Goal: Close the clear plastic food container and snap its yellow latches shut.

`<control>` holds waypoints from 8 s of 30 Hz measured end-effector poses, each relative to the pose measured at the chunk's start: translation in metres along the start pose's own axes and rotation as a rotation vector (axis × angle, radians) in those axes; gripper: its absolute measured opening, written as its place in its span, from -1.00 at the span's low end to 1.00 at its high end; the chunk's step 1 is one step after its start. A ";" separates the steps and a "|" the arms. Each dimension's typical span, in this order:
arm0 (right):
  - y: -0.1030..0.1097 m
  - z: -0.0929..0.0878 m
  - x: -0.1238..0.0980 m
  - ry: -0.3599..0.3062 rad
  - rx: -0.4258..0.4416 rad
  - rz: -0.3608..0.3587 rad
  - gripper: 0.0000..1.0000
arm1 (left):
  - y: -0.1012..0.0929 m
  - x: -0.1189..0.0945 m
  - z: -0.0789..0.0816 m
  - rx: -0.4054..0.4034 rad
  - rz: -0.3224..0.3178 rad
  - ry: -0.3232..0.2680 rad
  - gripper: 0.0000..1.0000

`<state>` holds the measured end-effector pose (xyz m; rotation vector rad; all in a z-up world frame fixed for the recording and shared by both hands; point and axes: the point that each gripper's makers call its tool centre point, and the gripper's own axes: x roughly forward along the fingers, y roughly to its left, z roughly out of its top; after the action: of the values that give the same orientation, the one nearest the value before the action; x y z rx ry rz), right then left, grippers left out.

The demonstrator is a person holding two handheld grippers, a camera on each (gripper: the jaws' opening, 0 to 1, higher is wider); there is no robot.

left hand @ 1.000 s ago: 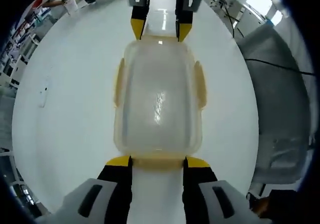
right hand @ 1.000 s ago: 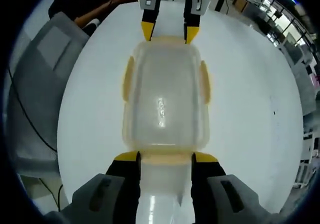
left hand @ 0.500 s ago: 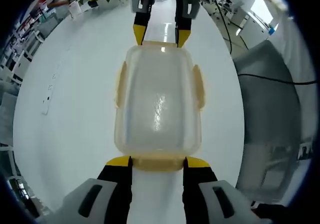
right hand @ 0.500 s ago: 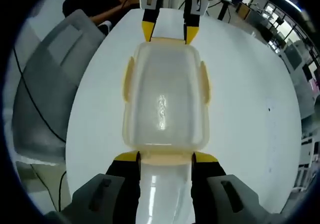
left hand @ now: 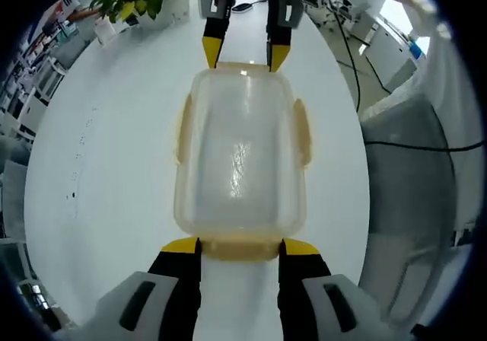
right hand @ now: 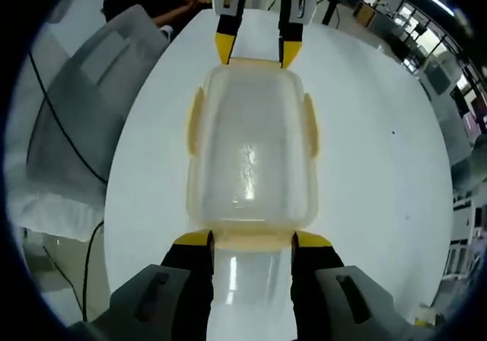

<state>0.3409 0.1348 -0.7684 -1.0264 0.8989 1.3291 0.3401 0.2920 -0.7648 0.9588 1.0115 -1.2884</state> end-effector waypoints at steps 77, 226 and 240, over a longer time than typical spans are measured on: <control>0.023 -0.131 -0.016 0.013 0.081 0.036 -0.25 | -0.009 0.061 0.114 0.065 -0.110 0.055 -0.34; 0.020 -0.130 -0.027 -0.232 1.235 0.264 -0.57 | -0.019 0.079 0.120 -1.421 -0.296 -0.149 -0.89; 0.018 -0.127 -0.024 -0.237 1.223 0.249 -0.54 | -0.014 0.071 0.124 -1.320 -0.262 -0.174 -0.82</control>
<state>0.3287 0.0066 -0.7873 0.1904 1.3874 0.7905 0.3334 0.1522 -0.7975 -0.2993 1.5249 -0.6049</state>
